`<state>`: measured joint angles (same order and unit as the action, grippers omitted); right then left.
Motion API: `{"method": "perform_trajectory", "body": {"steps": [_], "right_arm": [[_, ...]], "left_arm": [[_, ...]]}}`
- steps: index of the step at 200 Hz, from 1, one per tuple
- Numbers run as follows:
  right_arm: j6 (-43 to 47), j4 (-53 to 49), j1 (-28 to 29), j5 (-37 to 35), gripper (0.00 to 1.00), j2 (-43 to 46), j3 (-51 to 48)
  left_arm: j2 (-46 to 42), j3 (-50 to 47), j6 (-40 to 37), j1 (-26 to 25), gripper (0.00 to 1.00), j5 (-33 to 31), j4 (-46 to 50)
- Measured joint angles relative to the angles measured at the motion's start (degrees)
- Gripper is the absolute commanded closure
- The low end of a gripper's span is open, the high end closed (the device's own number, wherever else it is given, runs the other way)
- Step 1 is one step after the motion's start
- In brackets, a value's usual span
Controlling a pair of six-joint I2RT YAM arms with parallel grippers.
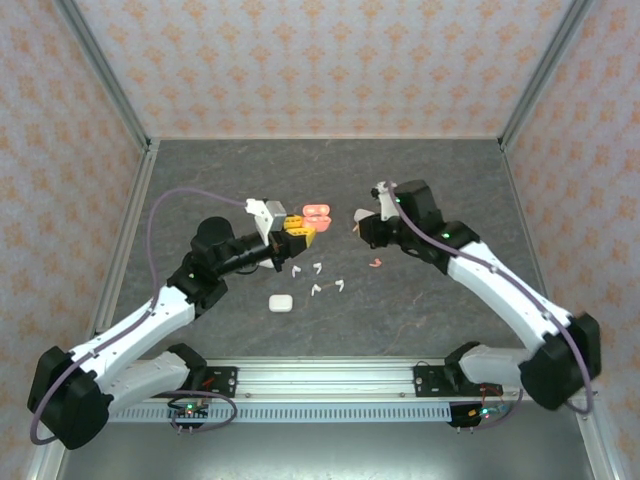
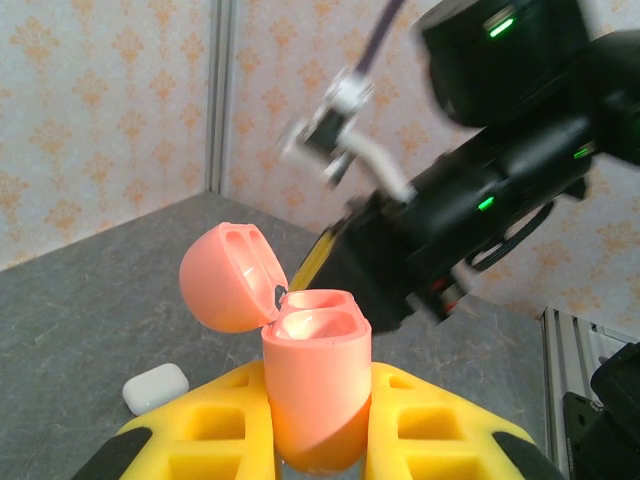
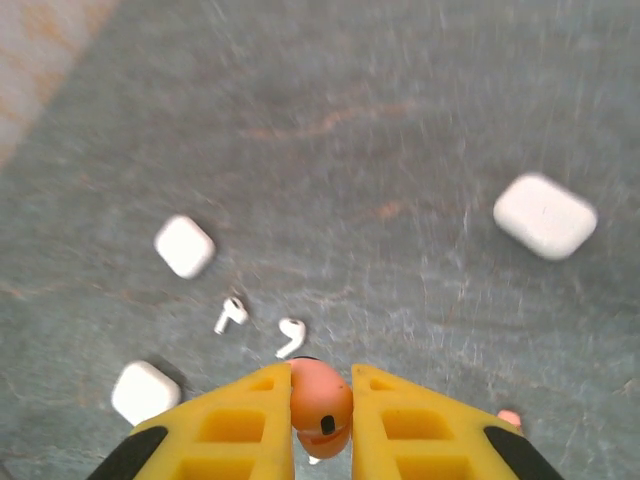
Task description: Insert wireless bluetooth earbuds into charging case
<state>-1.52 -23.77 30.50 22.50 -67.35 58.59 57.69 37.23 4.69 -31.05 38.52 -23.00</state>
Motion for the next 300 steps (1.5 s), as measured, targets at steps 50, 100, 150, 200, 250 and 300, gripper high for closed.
{"method": "perform_trajectory", "body": {"steps": [50, 100, 150, 200, 250, 300], "right_arm": [[4.98, 0.61, 0.87, 1.07, 0.83, 11.56, 0.90], [11.47, 0.52, 6.12, 1.46, 0.83, 9.35, 7.15], [16.22, -1.05, 9.46, 1.18, 0.83, 3.78, 12.02], [17.73, -2.36, 10.86, 1.11, 0.83, 1.16, 12.04], [17.68, -2.32, 10.88, 1.95, 0.83, 0.83, 12.48], [17.40, -1.53, 11.04, 3.50, 0.83, 0.52, 12.52]], "left_arm": [[3.50, 0.42, 1.31, -0.87, 1.00, 0.39, -2.12], [5.51, 2.12, 1.25, -2.47, 1.00, 1.95, -2.10], [5.60, 2.51, 1.22, -3.10, 1.00, 2.84, -2.10], [5.60, 2.51, 1.22, -3.10, 1.00, 2.99, -2.10], [5.60, 2.54, 1.22, -3.10, 1.00, 2.99, -2.10], [5.60, 2.60, 1.20, -3.10, 1.00, 2.99, -2.10]]}}
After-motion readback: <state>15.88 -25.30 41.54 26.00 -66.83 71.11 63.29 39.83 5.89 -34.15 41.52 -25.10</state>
